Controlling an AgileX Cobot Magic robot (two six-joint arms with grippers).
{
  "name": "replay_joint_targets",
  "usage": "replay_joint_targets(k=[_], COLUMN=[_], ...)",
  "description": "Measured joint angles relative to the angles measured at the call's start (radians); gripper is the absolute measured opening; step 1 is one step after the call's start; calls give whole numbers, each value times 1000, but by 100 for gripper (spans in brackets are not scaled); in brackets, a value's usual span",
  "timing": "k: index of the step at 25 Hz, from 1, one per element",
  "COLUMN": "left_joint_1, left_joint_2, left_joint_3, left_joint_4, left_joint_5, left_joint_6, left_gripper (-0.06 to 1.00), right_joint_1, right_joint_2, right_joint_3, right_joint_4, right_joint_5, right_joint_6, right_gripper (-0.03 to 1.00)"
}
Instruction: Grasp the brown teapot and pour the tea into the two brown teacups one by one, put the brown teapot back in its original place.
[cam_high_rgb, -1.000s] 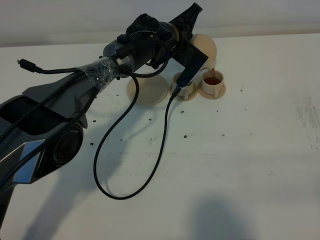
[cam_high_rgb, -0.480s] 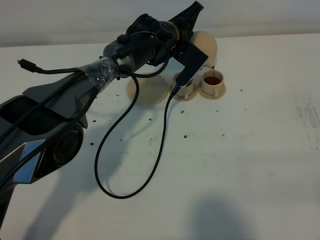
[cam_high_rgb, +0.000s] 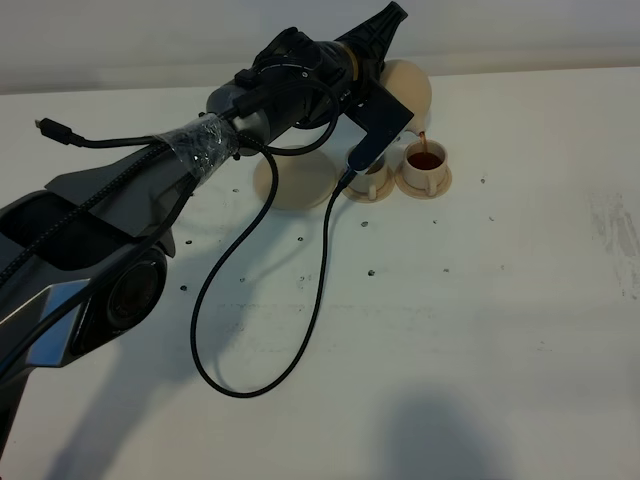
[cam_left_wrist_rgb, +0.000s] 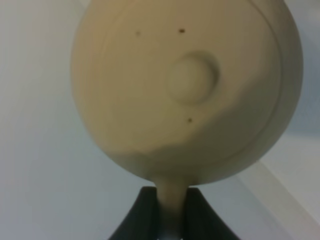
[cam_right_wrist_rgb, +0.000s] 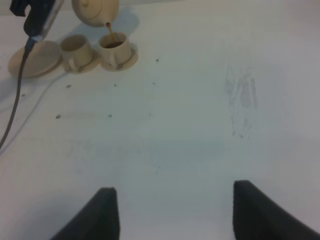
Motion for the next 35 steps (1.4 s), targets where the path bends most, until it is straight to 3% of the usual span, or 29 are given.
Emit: replay_joint_targets(k=[15, 35], left_joint_1=[0, 0], left_joint_2=[0, 0], left_joint_3=[0, 0], left_joint_4=[-1, -91], left_joint_5=[1, 88], left_joint_6=[-3, -80], left_gripper=[11, 11], right_joint_1=[0, 0], right_joint_2=[0, 0], right_joint_3=[0, 0], right_joint_4=[0, 0], right_joint_5=[0, -2], right_joint_6=[15, 16], right_gripper=[52, 52])
